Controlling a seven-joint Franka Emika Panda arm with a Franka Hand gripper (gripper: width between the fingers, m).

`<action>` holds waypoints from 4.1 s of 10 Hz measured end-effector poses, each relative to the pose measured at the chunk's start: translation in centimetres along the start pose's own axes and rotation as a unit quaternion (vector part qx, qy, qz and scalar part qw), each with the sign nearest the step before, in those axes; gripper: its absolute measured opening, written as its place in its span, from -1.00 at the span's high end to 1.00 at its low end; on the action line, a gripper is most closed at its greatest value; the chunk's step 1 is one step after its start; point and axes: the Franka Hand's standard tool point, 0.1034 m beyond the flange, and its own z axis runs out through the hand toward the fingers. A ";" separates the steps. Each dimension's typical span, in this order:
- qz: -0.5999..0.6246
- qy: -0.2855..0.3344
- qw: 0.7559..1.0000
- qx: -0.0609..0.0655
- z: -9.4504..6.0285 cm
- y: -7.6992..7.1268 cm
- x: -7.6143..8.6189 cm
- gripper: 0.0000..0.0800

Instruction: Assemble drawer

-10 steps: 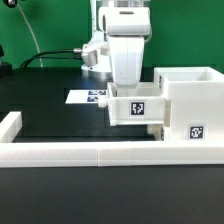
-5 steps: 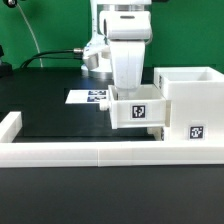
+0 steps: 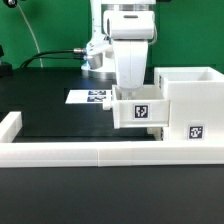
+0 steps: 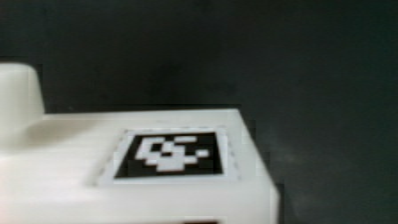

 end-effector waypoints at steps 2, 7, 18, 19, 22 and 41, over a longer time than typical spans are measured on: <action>0.000 0.000 1.000 0.000 0.0 0.0 0.0 0.89; 0.013 -0.002 1.000 0.004 -0.3 0.4 0.3 0.89; -0.007 -0.004 1.000 0.003 -0.1 0.1 1.4 0.89; -0.007 -0.004 1.000 0.003 -0.1 0.2 1.4 0.89; -0.006 -0.004 1.000 0.003 -0.1 0.2 1.4 0.89; -0.038 0.101 0.993 0.051 -0.8 1.1 -7.2 -0.62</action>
Offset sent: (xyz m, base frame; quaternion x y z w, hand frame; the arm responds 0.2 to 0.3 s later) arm 0.0000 0.0000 0.0000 0.0000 0.0000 0.0000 1.0000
